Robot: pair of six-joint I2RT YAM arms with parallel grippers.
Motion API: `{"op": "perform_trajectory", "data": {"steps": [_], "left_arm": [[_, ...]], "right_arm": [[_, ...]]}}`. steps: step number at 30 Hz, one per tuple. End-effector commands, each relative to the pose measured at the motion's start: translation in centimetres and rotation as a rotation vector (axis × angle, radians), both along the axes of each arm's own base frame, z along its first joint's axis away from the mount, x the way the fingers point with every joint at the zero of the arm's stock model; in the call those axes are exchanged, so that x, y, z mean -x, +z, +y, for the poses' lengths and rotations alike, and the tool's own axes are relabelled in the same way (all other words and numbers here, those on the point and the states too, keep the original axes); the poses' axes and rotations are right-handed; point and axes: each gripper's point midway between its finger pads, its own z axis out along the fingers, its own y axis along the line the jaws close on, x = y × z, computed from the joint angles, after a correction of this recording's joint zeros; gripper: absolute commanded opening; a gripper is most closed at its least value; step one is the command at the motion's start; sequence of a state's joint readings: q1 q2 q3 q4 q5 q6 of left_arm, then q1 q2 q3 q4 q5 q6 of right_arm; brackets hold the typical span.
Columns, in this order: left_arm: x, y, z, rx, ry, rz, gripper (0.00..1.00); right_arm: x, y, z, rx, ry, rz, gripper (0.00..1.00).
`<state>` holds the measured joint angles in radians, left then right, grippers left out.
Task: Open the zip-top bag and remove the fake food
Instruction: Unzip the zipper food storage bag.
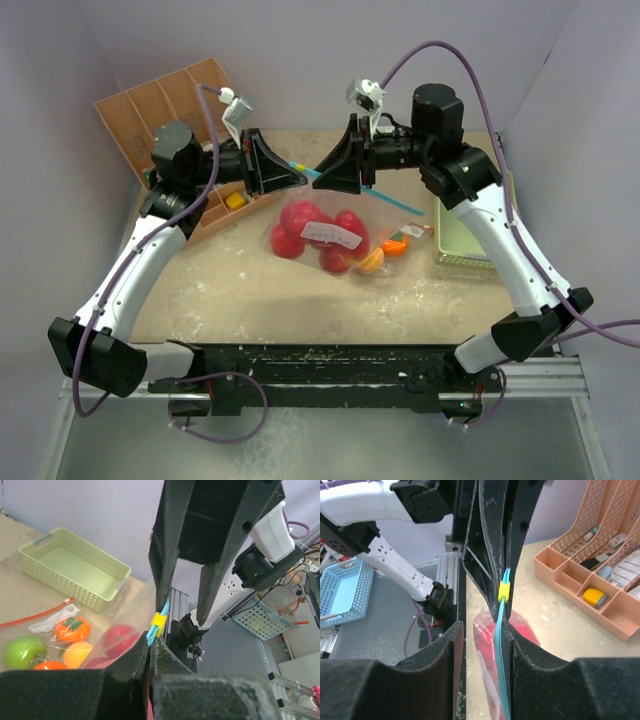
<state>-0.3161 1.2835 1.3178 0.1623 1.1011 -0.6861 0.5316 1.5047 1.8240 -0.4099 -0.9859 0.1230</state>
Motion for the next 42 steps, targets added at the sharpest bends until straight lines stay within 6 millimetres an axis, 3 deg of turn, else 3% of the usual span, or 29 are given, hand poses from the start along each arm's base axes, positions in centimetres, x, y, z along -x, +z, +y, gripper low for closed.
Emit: {"op": "perform_trajectory", "data": {"steps": [1, 8, 20, 25, 33, 42], "left_arm": [[-0.4, 0.6, 0.3, -0.005, 0.026, -0.041, 0.00], [-0.4, 0.7, 0.2, -0.005, 0.023, -0.044, 0.00], [-0.7, 0.7, 0.2, -0.013, 0.032, -0.041, 0.00], [-0.9, 0.4, 0.1, -0.014, 0.037, -0.038, 0.00], [-1.6, 1.2, 0.5, 0.006, 0.099, -0.060, 0.00], [-3.2, 3.8, 3.0, 0.091, 0.215, -0.074, 0.00]], "right_arm": [[0.0, 3.7, 0.2, -0.085, -0.017, -0.081, 0.38], [-2.3, 3.5, 1.0, -0.082, -0.071, -0.054, 0.34], [-1.8, 2.6, 2.5, -0.081, -0.015, -0.011, 0.22], [-1.9, 2.1, 2.6, -0.074, -0.012, 0.002, 0.00], [-1.8, 1.5, 2.3, -0.058, -0.015, 0.002, 0.00], [-2.3, 0.2, 1.1, -0.016, -0.054, 0.013, 0.00]]}}
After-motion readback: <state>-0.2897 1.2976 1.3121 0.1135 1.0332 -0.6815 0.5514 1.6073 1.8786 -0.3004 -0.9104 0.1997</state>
